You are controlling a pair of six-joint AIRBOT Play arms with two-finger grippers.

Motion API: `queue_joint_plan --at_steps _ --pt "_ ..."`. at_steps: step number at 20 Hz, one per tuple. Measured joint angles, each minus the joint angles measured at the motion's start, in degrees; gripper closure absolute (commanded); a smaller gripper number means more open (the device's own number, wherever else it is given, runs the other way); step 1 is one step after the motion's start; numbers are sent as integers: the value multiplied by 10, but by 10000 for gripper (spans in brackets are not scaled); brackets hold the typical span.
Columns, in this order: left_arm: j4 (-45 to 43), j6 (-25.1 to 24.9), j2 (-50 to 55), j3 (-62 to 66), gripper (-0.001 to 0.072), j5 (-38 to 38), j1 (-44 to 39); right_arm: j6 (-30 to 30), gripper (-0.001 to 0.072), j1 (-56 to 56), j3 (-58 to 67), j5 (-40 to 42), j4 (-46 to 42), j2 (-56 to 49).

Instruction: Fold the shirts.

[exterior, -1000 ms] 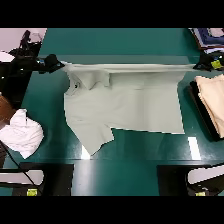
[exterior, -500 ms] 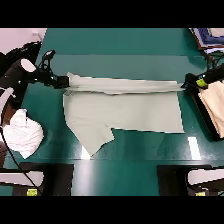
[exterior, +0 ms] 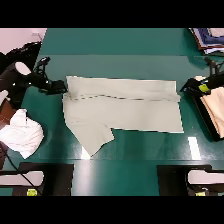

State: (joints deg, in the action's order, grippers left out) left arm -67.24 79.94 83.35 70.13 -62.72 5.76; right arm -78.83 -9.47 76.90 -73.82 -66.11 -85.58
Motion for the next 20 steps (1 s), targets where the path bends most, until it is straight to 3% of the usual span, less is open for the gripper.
queue_joint_plan --at_steps 4,11,17,18,20 --pt "2 13 -96 -124 222 -31 16 16 265 -29 -66 -15 1 85" --pt "60 39 -247 -370 221 -21 -40 30 265 -39 -137 -15 5 174" --pt "140 54 -271 -440 223 60 -98 33 265 -38 -146 -14 17 208" --pt "153 54 -271 -445 246 83 -110 33 265 -38 -147 -15 19 212" --pt "166 54 -270 -453 661 128 -126 33 265 -39 -148 -24 19 217"
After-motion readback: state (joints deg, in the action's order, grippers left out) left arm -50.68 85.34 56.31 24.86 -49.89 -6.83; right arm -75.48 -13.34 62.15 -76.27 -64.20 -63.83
